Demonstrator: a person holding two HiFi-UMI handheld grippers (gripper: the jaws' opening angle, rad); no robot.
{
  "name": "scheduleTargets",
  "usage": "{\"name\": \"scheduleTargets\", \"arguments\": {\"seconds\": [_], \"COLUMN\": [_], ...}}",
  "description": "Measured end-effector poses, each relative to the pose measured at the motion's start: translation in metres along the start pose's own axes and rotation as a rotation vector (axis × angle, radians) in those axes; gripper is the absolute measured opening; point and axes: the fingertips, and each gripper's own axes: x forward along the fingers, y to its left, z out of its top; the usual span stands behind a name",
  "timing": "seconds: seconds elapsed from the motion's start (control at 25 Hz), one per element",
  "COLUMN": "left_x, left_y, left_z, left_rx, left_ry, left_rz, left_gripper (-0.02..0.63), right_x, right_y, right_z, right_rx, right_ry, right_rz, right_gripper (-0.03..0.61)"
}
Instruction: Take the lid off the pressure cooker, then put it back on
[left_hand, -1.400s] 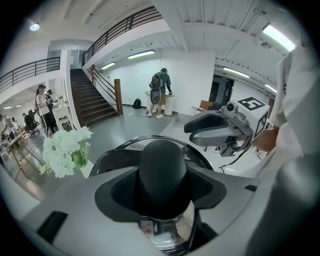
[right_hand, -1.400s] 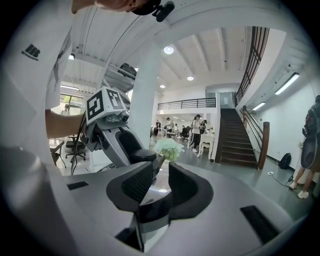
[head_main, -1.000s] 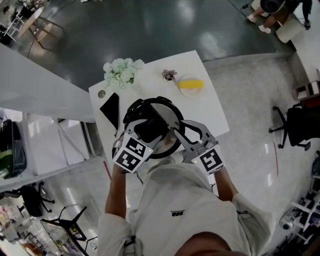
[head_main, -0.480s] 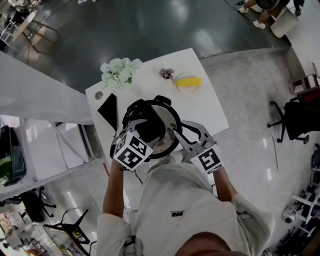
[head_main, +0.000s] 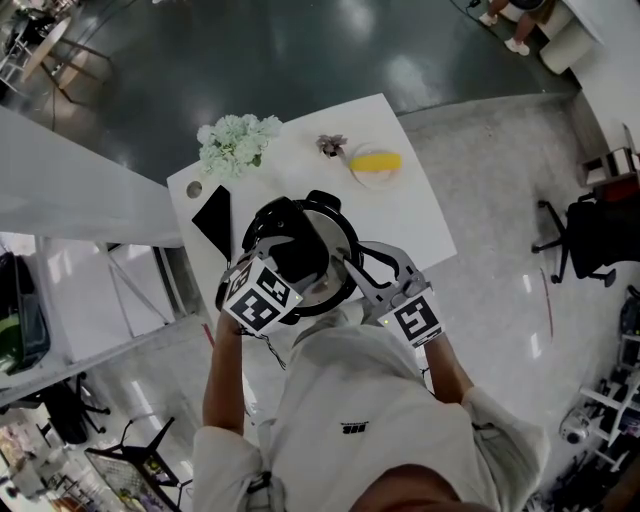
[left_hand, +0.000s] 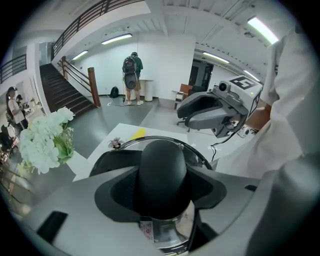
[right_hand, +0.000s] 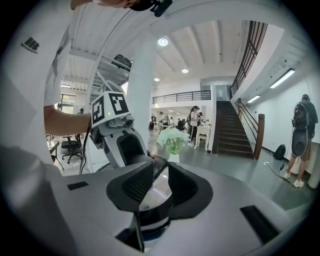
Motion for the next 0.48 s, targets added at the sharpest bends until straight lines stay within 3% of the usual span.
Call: {"name": "scheduleTargets", "arguments": {"seconds": [0.48], "left_x": [0.0057], "left_y": [0.0054], "left_z": [-0.0099], "left_rx": [-0.107], "left_ry": [0.003], "left_rz": [0.048], "left_gripper": [0.288], "right_x": [0.0091], "right_y": [0.0046], "right_z": [0.0015], "right_rx": [0.019], "right_ry": [0.027], "right_rz": [0.033], "right_gripper": [0.098]}}
